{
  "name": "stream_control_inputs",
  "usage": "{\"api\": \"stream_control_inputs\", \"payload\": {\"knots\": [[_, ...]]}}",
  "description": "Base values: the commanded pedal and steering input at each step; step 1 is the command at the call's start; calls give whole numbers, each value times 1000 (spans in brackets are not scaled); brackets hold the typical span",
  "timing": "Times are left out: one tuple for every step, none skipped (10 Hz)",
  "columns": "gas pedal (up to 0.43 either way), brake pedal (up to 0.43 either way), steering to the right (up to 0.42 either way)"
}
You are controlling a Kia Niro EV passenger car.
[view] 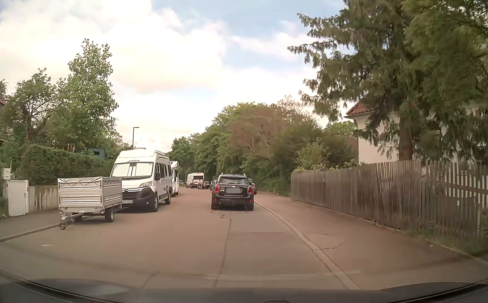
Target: Follow the waypoints while adhering to traffic rules and regulations
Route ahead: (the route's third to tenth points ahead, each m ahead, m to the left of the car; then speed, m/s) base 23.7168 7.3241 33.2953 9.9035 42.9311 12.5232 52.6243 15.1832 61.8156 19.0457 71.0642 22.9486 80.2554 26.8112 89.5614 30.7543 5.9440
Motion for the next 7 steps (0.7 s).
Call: {"api": "stream_control_inputs", "payload": {"knots": [[98,0,-3],[98,0,-3],[98,0,-6],[98,0,-13],[98,0,-20],[98,0,-24],[98,0,-25]]}}
